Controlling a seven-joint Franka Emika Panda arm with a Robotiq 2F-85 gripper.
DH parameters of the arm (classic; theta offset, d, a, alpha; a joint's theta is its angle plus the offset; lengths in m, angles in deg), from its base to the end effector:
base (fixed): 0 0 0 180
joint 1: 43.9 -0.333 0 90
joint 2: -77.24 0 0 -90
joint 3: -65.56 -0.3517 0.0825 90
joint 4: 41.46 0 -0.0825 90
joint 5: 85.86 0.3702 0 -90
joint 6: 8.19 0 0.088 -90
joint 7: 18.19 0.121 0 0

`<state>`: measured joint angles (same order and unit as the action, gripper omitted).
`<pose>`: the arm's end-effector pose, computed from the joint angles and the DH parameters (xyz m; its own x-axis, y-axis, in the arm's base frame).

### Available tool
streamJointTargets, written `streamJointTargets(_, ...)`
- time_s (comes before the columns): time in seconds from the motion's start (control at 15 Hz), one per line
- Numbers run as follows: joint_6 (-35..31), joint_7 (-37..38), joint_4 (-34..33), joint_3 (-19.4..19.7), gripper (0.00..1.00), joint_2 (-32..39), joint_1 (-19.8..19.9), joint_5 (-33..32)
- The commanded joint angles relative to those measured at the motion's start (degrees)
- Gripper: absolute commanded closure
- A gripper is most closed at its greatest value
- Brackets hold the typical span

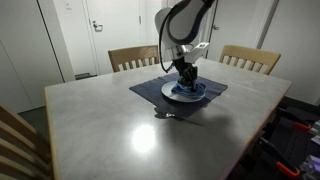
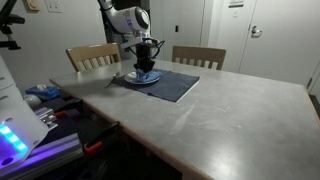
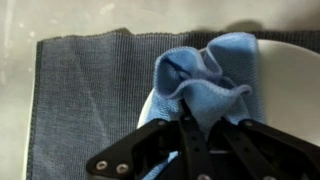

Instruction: Use the blue towel to wipe the white plate

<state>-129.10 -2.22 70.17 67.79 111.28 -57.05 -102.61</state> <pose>0.5664 0.0924 0.1743 0.9288 0.0539 -0.3667 0.1713 -0.9398 0.2957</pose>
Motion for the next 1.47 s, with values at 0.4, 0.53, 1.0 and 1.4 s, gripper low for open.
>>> streamJointTargets(0.4, -4.6, 15.7, -2.1, 2.1, 0.98, 2.7, -1.0, -1.9)
streamJointTargets(0.53, -7.4, 16.7, -2.1, 1.8, 0.98, 2.5, -0.6, -0.8)
streamJointTargets(1.0, -15.7, 10.8, -2.3, -1.6, 0.98, 2.0, 1.2, 9.2)
streamJointTargets(1.4, -18.8, 10.0, -2.0, -0.1, 0.98, -0.1, 0.0, 10.5)
